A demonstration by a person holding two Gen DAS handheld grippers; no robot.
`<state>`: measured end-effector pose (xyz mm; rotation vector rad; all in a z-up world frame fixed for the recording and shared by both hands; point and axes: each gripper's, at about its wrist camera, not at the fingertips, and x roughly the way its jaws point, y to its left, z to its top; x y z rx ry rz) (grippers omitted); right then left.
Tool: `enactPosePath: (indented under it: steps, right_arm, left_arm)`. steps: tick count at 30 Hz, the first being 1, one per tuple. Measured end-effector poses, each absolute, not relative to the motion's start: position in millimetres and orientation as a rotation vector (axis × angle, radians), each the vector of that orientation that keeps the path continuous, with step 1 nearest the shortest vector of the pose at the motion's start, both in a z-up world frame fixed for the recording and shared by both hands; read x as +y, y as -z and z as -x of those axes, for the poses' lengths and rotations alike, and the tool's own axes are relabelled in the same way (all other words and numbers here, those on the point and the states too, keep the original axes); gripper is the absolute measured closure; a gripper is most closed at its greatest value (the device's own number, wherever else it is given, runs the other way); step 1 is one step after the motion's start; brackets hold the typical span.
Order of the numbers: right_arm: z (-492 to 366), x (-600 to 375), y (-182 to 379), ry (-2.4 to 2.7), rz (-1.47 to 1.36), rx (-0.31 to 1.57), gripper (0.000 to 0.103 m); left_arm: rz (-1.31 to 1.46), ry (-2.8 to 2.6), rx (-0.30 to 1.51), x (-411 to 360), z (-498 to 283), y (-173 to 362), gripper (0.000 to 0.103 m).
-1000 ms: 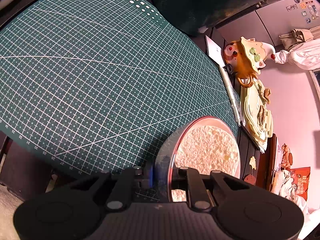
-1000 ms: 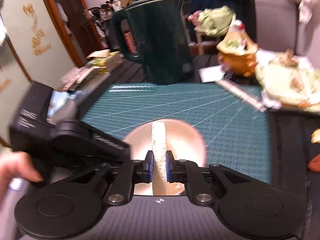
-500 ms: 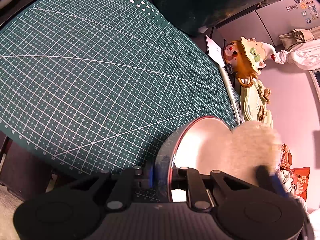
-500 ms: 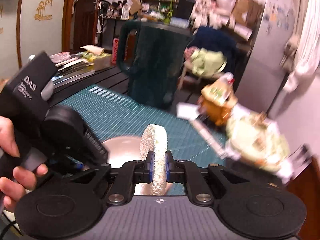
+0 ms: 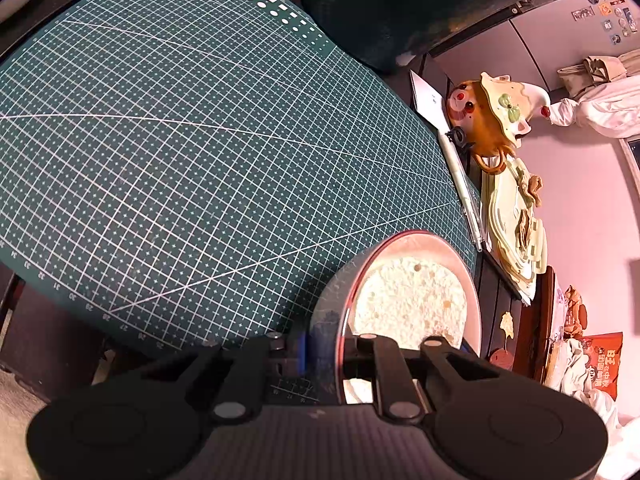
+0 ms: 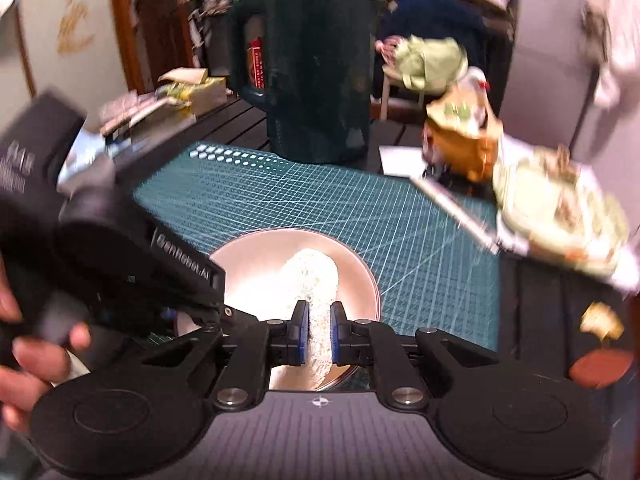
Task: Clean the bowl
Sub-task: 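Continue scrubbing the bowl interior with the sponge in the right gripper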
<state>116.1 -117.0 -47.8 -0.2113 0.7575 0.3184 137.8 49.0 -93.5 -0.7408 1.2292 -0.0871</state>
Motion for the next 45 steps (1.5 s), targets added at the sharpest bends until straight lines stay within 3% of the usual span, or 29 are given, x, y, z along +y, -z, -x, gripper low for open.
enactPosePath:
  steps: [4, 15, 23, 33, 45]
  right_arm:
    - [-106, -110, 41, -0.274, 0.335, 0.703, 0.093]
    - [-105, -135, 7, -0.226, 0.248, 0.638, 0.093]
    - [-125, -153, 19, -0.386, -0.074, 0.797, 0.093]
    - [-120, -109, 51, -0.303, 0.230, 0.778, 0.093]
    - [-104, -124, 19, -0.198, 0.309, 0.657, 0.093]
  left_arm:
    - [0.741, 0.087, 1.230, 49, -139, 94, 0.088]
    - [0.744, 0.088, 1.230, 50, -138, 95, 0.088]
    - [0.745, 0.085, 1.229, 50, -138, 95, 0.088]
    - [0.737, 0.087, 1.228, 49, -141, 95, 0.088]
    - [0.738, 0.087, 1.229, 42, -145, 93, 0.088]
